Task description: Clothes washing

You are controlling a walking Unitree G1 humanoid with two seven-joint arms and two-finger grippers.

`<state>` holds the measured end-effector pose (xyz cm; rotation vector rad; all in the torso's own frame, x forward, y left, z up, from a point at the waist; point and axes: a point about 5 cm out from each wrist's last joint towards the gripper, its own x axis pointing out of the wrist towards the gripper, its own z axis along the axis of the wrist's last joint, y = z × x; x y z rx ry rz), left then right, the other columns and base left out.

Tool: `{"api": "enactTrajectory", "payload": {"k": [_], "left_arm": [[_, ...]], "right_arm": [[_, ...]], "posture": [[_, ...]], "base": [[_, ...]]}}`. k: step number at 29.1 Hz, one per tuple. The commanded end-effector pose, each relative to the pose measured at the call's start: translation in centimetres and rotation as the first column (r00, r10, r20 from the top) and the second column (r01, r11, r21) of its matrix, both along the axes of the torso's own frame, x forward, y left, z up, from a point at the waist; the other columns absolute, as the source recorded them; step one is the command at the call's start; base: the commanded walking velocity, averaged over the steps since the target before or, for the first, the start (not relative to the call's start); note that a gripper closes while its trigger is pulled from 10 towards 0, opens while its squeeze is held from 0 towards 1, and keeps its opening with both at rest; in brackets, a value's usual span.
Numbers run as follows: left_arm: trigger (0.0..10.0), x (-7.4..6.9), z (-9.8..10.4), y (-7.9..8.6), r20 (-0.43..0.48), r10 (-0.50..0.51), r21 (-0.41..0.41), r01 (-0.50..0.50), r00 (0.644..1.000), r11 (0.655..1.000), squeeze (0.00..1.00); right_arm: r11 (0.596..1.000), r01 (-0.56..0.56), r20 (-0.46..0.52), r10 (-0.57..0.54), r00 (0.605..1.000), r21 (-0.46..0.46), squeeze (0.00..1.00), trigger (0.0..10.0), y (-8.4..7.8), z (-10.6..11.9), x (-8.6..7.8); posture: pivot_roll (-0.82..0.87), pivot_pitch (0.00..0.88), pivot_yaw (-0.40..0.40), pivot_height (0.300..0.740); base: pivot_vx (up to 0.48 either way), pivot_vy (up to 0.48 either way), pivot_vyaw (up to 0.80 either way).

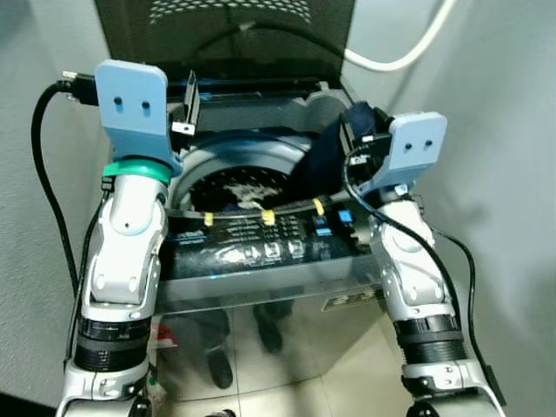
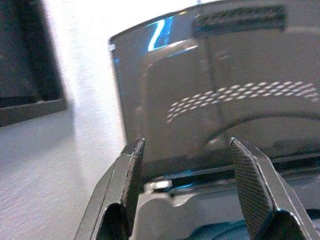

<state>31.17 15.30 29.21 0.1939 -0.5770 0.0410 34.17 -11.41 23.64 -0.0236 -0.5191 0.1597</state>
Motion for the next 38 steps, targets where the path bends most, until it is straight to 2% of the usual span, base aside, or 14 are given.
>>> {"api": "enactTrajectory", "payload": {"k": [1,38], "left_arm": [[10.0,0.03,-0.46,-0.05,-0.022,0.002,-0.002,-0.002,1.0,1.0,0.0],[10.0,0.07,-0.4,-0.11,-0.016,-0.004,-0.004,0.004,1.0,1.0,0.0]], "right_arm": [[1.0,0.011,-0.015,-0.011,1.0,-0.007,0.0,10.0,-0.24,-0.27,0.04],[1.0,0.028,-0.022,-0.028,0.999,-0.014,0.0,10.0,-0.43,-0.24,0.37]], "posture": [[0.08,0.001,0.005,0.74],[0.08,0.0,0.005,0.74]], "base": [[0.0,0.0,0.8],[0.0,0.0,0.8]]}}
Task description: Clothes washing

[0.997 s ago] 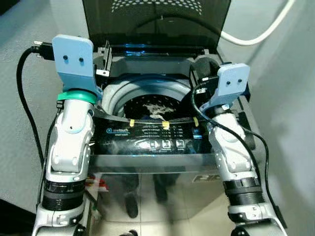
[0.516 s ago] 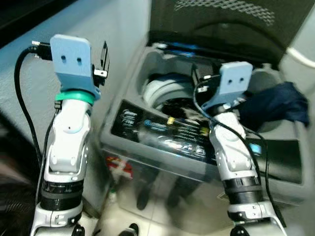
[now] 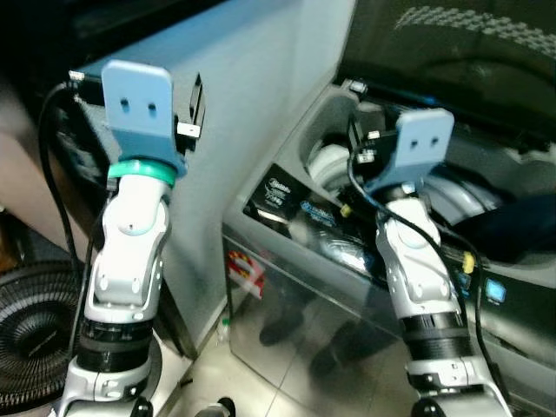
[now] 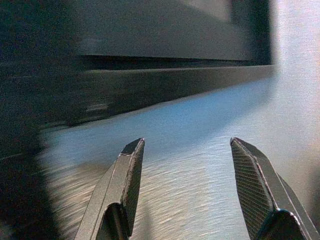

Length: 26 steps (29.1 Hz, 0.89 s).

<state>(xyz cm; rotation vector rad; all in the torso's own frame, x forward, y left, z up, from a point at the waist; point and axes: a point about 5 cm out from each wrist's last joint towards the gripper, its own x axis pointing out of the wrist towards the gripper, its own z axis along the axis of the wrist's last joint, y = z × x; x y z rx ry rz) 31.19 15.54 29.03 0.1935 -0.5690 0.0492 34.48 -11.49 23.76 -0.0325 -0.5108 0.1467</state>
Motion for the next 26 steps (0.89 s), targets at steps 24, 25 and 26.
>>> {"api": "enactTrajectory", "payload": {"k": [24,25,26], "left_arm": [[10.0,0.04,-0.2,-0.34,-0.011,-0.011,-0.006,0.011,1.0,1.0,0.0],[10.0,0.03,-0.22,-0.33,-0.012,-0.011,-0.006,0.011,1.0,1.0,0.0],[10.0,0.03,-0.22,-0.32,-0.012,-0.01,-0.005,0.01,1.0,1.0,0.0]], "right_arm": [[1.0,0.001,-0.014,-0.001,1.0,0.009,0.0,10.0,-0.09,-0.46,-0.13],[1.0,0.001,-0.013,-0.001,1.0,0.009,0.0,10.0,-0.09,-0.46,-0.14],[1.0,0.0,-0.012,0.0,1.0,0.011,0.0,10.0,-0.08,-0.45,-0.14]], "posture": [[0.08,0.0,0.007,0.74],[0.08,0.0,0.007,0.74],[0.08,0.0,0.007,0.74]], "base": [[-0.093,0.0,0.47],[-0.48,0.0,0.0],[-0.446,0.0,0.0]]}}
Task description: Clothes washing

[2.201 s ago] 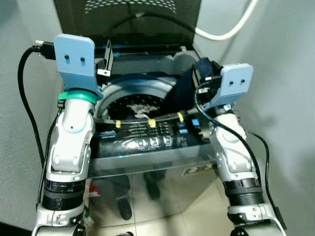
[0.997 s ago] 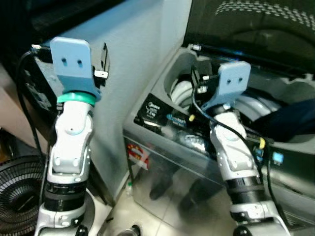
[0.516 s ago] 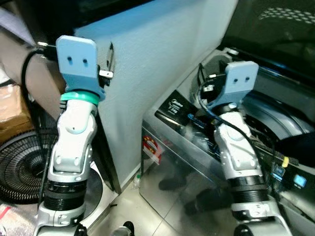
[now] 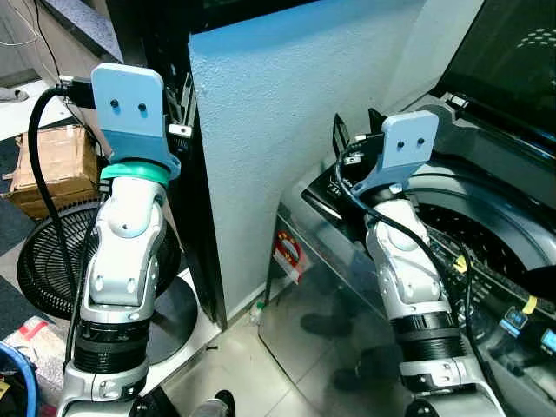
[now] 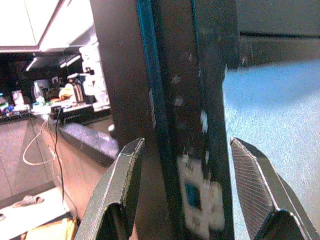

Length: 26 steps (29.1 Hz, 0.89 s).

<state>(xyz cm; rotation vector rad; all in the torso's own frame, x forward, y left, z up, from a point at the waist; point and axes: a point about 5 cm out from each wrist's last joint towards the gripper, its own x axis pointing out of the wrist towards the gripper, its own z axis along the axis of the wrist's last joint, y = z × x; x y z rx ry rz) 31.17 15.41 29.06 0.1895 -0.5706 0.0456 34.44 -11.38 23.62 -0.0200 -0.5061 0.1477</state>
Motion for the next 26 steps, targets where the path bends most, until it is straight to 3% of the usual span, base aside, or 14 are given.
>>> {"api": "enactTrajectory", "payload": {"k": [1,9,13,26], "left_arm": [[10.0,0.05,-0.25,-0.19,-0.013,-0.005,-0.002,0.005,1.0,1.0,0.0],[10.0,0.04,-0.25,-0.16,-0.013,-0.003,-0.001,0.003,1.0,1.0,0.0],[10.0,0.04,-0.24,-0.16,-0.012,-0.004,-0.002,0.004,1.0,1.0,0.0],[10.0,0.09,-0.41,-0.34,-0.023,-0.007,-0.006,0.007,1.0,1.0,0.0]], "right_arm": [[1.0,0.004,-0.007,-0.004,1.0,-0.001,0.0,10.0,-0.19,-0.31,-0.1],[1.0,0.0,-0.002,0.0,1.0,0.008,0.0,10.0,-0.12,-0.26,-0.16],[1.0,0.004,-0.005,-0.005,1.0,-0.03,0.0,10.0,-0.09,-0.32,-0.13],[0.995,-0.063,-0.01,0.062,0.998,-0.077,0.0,10.0,0.69,-0.56,-0.39]], "posture": [[0.08,0.0,0.007,0.74],[0.08,0.002,0.008,0.74],[0.08,0.002,0.008,0.74],[0.08,0.003,0.006,0.74]], "base": [[-0.446,0.0,0.0],[-0.435,0.0,0.0],[-0.306,0.0,0.79],[0.0,0.0,0.79]]}}
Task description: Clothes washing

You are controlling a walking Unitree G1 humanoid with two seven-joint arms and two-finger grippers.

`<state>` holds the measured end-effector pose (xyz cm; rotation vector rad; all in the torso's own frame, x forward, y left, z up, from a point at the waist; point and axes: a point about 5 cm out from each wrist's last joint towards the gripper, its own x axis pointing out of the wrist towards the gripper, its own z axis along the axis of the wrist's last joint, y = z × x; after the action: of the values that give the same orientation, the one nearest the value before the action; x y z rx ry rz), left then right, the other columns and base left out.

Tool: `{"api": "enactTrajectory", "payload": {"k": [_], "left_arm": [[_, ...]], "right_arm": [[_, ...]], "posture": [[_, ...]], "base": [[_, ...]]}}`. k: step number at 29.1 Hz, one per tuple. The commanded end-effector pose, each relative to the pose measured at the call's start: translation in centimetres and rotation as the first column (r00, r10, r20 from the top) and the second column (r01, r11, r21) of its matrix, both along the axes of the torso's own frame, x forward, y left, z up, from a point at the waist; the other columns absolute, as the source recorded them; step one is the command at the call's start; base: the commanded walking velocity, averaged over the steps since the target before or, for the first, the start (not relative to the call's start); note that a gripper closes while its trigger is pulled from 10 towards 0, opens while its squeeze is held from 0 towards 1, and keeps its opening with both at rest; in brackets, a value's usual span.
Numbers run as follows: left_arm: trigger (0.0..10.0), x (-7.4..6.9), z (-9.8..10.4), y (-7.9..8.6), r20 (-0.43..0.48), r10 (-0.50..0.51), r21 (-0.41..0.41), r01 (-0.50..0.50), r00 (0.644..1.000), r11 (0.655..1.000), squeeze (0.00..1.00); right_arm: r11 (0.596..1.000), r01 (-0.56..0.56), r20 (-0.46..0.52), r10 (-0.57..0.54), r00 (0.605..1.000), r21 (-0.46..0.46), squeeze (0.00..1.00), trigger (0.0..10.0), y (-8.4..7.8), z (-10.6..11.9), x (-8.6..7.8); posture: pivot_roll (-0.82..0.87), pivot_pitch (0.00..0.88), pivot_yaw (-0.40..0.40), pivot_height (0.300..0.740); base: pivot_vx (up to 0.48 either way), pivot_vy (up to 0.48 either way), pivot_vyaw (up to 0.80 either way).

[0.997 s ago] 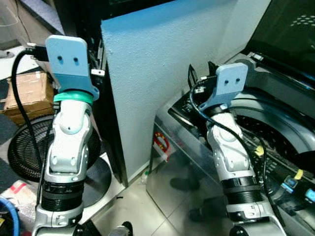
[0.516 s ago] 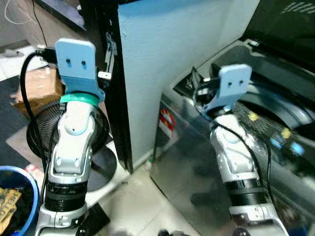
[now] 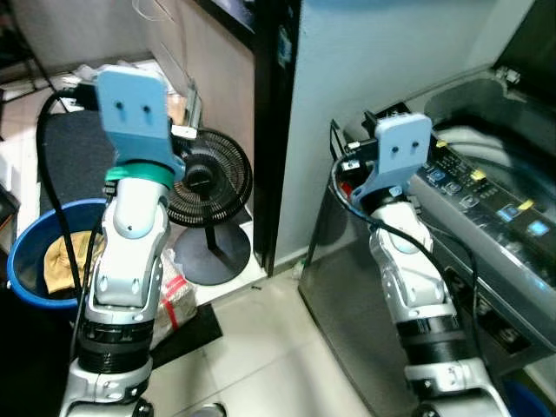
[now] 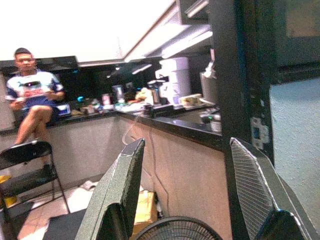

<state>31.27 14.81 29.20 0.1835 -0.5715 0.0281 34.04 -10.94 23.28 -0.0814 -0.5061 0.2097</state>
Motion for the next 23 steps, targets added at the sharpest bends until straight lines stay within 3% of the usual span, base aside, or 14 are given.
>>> {"api": "enactTrajectory", "payload": {"k": [1,23], "left_arm": [[10.0,-0.01,-0.56,0.27,-0.022,0.011,-0.004,-0.011,1.0,1.0,0.0],[10.0,0.24,-0.9,0.3,-0.043,0.022,0.004,-0.022,0.999,1.0,0.0]], "right_arm": [[1.0,-0.018,-0.013,0.018,1.0,-0.004,0.0,10.0,0.25,-0.22,0.0],[0.999,-0.05,-0.014,0.05,0.999,-0.005,0.0,10.0,0.54,-0.26,-0.06]], "posture": [[0.08,0.003,0.006,0.74],[0.08,0.0,0.004,0.74]], "base": [[0.0,0.0,0.79],[0.0,0.0,0.79]]}}
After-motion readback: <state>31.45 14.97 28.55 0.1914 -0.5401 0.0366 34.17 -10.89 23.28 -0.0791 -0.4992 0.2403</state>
